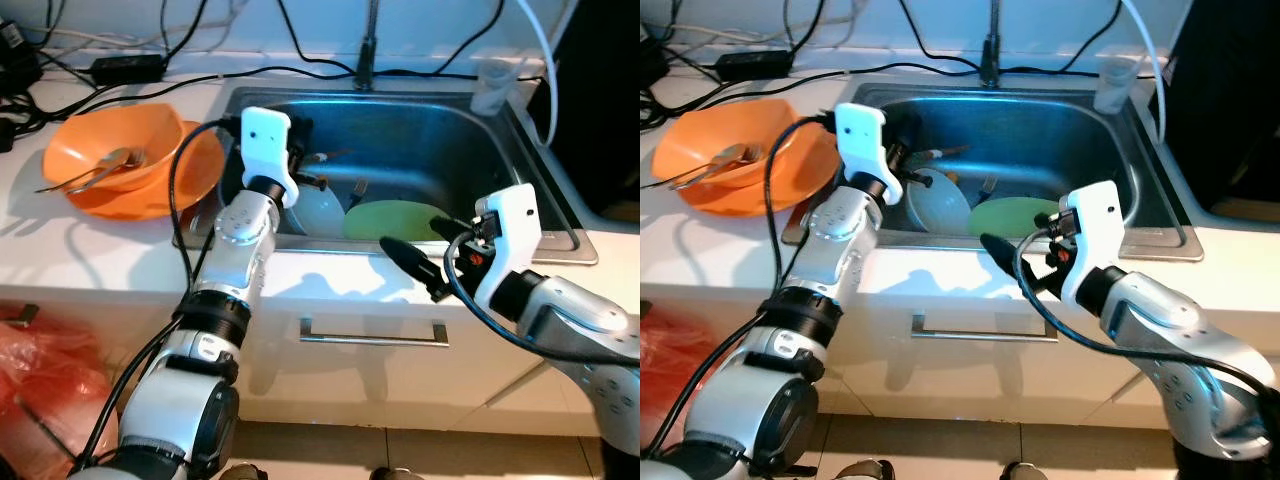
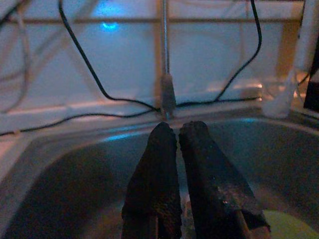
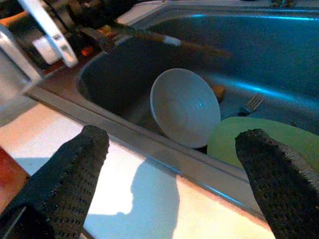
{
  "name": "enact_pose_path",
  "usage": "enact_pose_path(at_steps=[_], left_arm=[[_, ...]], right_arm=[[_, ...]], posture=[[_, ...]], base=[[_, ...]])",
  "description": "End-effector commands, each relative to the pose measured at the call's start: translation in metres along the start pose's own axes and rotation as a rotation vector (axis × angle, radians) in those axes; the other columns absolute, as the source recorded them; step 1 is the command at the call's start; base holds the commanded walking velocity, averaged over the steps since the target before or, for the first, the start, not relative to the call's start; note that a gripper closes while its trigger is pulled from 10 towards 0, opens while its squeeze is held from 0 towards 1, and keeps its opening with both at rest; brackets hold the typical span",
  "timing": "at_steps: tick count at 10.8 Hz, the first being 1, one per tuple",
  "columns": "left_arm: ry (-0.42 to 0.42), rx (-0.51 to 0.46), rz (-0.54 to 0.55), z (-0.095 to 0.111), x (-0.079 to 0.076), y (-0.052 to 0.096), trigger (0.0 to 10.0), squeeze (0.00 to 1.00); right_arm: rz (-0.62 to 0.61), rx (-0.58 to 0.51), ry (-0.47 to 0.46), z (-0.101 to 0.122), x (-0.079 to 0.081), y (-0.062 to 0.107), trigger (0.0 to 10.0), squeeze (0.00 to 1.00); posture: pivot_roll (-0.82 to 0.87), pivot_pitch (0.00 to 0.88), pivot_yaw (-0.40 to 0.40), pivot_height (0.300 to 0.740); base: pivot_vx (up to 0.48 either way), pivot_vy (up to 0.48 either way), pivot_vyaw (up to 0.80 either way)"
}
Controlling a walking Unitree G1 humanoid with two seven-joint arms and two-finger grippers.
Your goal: Kitchen organization
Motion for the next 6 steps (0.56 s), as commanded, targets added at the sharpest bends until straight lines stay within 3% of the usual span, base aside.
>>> enact_pose_path(at_steps=[1, 3, 4, 5, 6], left_arm=[[-0.006, -0.01, -0.008, 0.003, -0.003, -0.003, 1.3, 0.0], [-0.001, 0.038, -0.014, -0.01, -0.006, -0.004, 1.5, 0.0], [0.047, 0.113, 0.004, -0.027, -0.004, -0.003, 3.8, 0.0], [0.088, 0.173, 0.025, -0.04, -0.001, -0.001, 4.7, 0.0], [0.111, 0.204, 0.04, -0.046, 0.001, 0.0, 6.9, 0.0]], right_arm=[[-0.008, -0.001, 0.009, 0.003, 0.002, 0.005, 10.0, 0.0], [-0.014, -0.011, 0.016, 0.009, 0.004, 0.006, 10.0, 0.0], [-0.026, -0.006, 0.02, 0.01, 0.003, 0.006, 10.0, 0.0], [-0.031, -0.004, 0.021, 0.011, 0.003, 0.006, 10.0, 0.0], [-0.031, -0.004, 0.021, 0.011, 0.003, 0.006, 10.0, 0.0]], posture=[[-0.15, 0.123, 0.054, 0.74], [-0.16, 0.125, 0.053, 0.74], [-0.16, 0.123, 0.053, 0.74], [-0.16, 0.121, 0.052, 0.74], [-0.16, 0.121, 0.052, 0.74]], base=[[0.0, 0.0, 0.0], [0.0, 0.0, 0.0], [0.0, 0.0, 0.0], [0.0, 0.0, 0.0], [0.0, 0.0, 0.0]])
Point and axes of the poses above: a point about 5 cm out from each wrist's last joint towards the gripper, its own y axis pointing back from the gripper into the wrist, its own z axis along the axis of the wrist's last joint, x = y × z, the point moved 6 cm from there along -y, pointing out of the wrist towards the gripper, and after that the axes turned 11 degrees about -y, right-handed, at the moved point
